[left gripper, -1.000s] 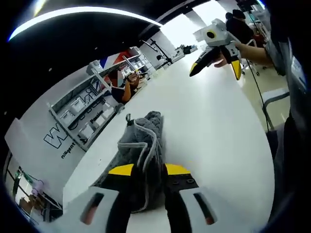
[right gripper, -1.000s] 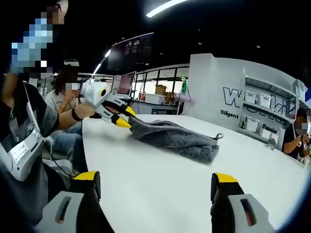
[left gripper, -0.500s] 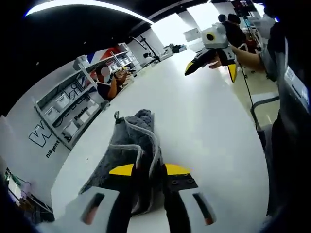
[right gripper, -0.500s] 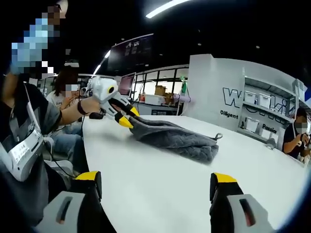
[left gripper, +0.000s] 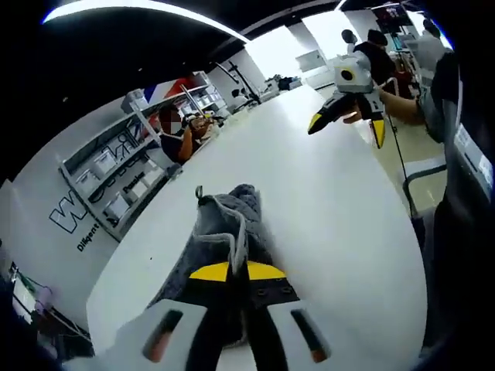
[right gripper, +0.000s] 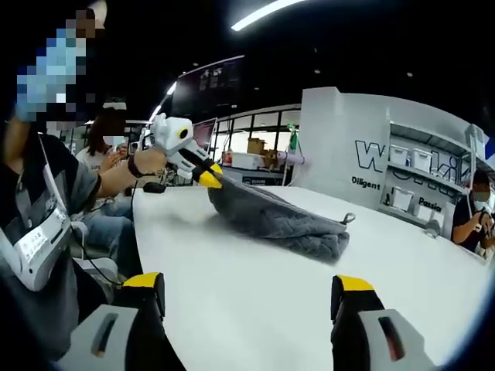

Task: Fold the towel on the table until its edges align and the towel forms a compact rectangular stack.

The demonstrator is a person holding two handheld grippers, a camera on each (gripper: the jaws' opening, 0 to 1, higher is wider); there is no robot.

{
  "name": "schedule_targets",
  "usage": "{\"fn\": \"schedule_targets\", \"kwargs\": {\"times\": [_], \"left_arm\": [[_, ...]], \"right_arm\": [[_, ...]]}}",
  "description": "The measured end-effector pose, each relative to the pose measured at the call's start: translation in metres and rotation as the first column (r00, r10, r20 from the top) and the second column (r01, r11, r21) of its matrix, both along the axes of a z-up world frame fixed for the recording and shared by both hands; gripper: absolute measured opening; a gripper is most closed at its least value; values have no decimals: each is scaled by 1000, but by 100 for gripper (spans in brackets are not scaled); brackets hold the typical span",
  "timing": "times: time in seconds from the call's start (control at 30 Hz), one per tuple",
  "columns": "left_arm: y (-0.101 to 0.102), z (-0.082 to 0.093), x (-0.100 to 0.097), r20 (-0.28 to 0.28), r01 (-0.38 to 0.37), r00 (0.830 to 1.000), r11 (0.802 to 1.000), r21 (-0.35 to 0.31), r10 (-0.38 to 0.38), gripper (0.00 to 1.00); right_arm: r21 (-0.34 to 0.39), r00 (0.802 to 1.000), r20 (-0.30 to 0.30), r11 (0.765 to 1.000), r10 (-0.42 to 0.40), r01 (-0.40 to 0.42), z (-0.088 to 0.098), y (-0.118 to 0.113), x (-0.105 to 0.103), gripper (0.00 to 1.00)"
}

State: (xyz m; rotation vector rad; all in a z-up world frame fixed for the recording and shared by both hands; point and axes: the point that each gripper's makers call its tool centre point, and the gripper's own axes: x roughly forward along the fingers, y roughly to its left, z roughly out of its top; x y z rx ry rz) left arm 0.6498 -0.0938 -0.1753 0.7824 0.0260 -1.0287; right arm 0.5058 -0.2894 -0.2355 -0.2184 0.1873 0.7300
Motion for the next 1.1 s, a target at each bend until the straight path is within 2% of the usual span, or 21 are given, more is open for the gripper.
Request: {"fn": "schedule_targets", "kwargs": {"times": [0.1,0.27,0.4,0.5,0.53,0.6,0.7,0.77,0.9,1.03,1.1], "left_arm": [[9,28,17,60,-46,997,998,-36,48,7],[19,59,49,80,-106,990,992,-72,112,7],[26,63,79,77,-162,983,984,-76,168,7],[36,59,109,82,-215,972,975,-47,219,7],[44,56,124,88,-257,962,966,-29,259,7],[51,48,141,76,-290,954,957,1,289,7],[60,20,165,1,-324,946,944,61,324,8],[67,2,177,-15,-345,937,932,110,349,8],[81,-34,192,-33,-370,923,906,204,384,11],[88,-59,199,-82,-381,910,898,222,406,12],[87,-67,202,-93,-378,910,900,219,405,12]], "right_arm": [[10,1000,2,1000,-1,1,1,-1,0,92],[10,1000,1,1000,-3,3,1,-2,-1,92],[19,1000,2,1000,-10,10,1,-2,0,92],[22,1000,-3,1000,-15,15,2,-2,-1,92],[17,1000,-3,1000,-16,16,3,-3,-1,92],[13,1000,2,1000,-21,21,6,-5,-2,92],[14,999,16,999,-32,31,12,-7,-3,92],[16,999,20,999,-37,37,14,-10,-2,92],[12,999,14,999,-44,44,13,-14,-4,92],[5,999,-1,999,-54,54,9,-20,-8,92],[7,998,-4,998,-65,65,9,-24,-7,92]]}}
